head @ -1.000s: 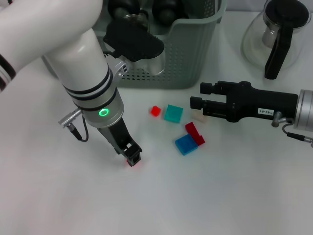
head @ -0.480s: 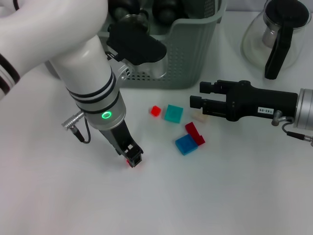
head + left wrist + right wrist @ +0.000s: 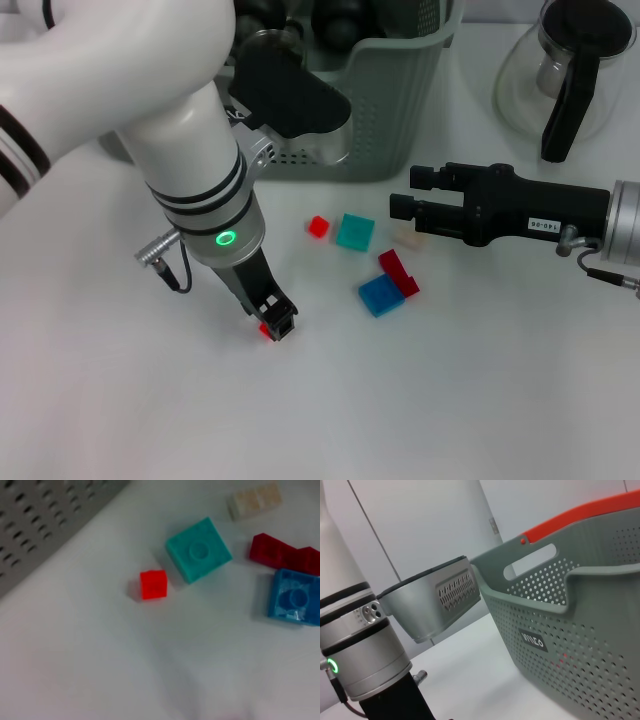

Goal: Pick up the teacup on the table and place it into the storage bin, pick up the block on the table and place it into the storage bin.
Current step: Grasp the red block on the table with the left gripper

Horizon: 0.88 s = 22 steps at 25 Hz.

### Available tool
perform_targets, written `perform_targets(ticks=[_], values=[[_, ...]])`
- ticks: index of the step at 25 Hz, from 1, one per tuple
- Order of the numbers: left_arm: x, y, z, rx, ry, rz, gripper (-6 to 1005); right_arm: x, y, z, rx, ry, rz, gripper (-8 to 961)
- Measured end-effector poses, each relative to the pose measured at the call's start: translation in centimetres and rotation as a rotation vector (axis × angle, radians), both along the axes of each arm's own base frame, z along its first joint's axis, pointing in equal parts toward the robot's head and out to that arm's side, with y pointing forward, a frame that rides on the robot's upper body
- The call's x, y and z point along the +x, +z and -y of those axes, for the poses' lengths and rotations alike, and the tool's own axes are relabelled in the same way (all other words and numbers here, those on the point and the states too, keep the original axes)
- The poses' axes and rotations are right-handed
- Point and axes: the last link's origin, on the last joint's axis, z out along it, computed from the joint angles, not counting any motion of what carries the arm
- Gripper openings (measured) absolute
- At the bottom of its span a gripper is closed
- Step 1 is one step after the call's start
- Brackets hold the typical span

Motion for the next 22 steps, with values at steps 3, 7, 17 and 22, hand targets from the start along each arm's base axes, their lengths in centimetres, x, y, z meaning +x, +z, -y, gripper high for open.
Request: perform_targets(ticks=[3,7,17,22], values=[[-0.20,-0.18,-0.05,-0.006,0.007,-0.009,340,0.05,0.01,0.03,0.001,-0.002,0.000,640],[-0.64,-0.54,-0.24,-0.011,0.019,-0.024,333,0.08,0.04,0.04,0.002,-0.003,-0.001,640],[-0.74,-0.54,-0.34,-0.010,0.013,-0.033,317,0.17,0.02,0.08,0.003,-0.007,-0.001,641],[-0.74,-0.69,-0.17,-0.018,-0.008,-0.056,309,0.19,0.01,0.10,0.004,-0.005,-0.001,641]])
